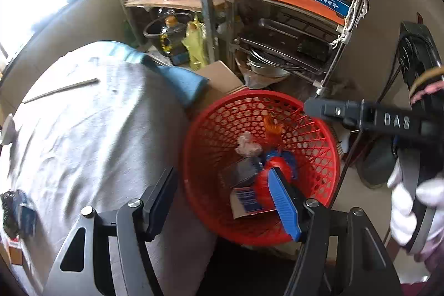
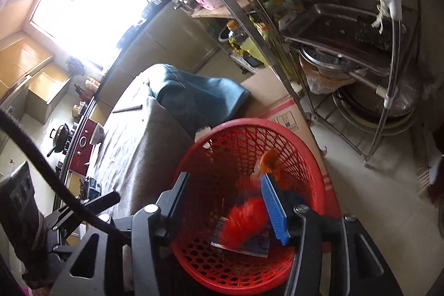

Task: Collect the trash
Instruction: 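Open both tools to drop the orange and red bags into the basket, then move both tools back over the table toward the black bag and blue packet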

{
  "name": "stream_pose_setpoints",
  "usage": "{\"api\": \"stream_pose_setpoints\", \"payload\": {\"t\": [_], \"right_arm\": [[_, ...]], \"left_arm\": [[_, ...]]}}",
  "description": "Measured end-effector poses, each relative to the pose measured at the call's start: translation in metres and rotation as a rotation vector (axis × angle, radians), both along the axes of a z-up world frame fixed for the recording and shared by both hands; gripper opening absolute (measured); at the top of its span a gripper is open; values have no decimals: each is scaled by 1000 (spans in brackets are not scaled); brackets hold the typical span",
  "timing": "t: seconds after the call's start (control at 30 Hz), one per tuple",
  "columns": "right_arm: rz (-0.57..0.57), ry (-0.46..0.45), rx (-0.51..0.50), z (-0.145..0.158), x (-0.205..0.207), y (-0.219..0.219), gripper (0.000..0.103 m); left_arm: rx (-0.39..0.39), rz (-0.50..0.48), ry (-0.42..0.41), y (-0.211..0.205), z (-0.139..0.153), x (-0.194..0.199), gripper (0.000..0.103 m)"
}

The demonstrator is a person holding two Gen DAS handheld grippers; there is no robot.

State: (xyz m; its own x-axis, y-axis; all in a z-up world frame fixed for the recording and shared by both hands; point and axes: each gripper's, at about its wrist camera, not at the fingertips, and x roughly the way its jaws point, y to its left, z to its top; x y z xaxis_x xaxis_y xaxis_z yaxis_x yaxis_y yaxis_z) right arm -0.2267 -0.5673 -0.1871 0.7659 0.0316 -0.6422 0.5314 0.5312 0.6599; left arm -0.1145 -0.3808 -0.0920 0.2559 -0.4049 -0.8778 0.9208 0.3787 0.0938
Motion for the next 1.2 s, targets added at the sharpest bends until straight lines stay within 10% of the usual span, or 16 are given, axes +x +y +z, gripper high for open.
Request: {"api": "stream_pose_setpoints", "payload": {"t": [0.33,0.87,1.2], "right_arm": [[80,2,-53,22,31,22,56],[450,-87,-174,94,162,141,56],[729,-132,-173,116,254,246,56]], "left_arm": [[-53,200,-135,98,29,33,69],[-107,969,-170,381,44,135,73],[-159,1186,-207,476,60,193,76]]}}
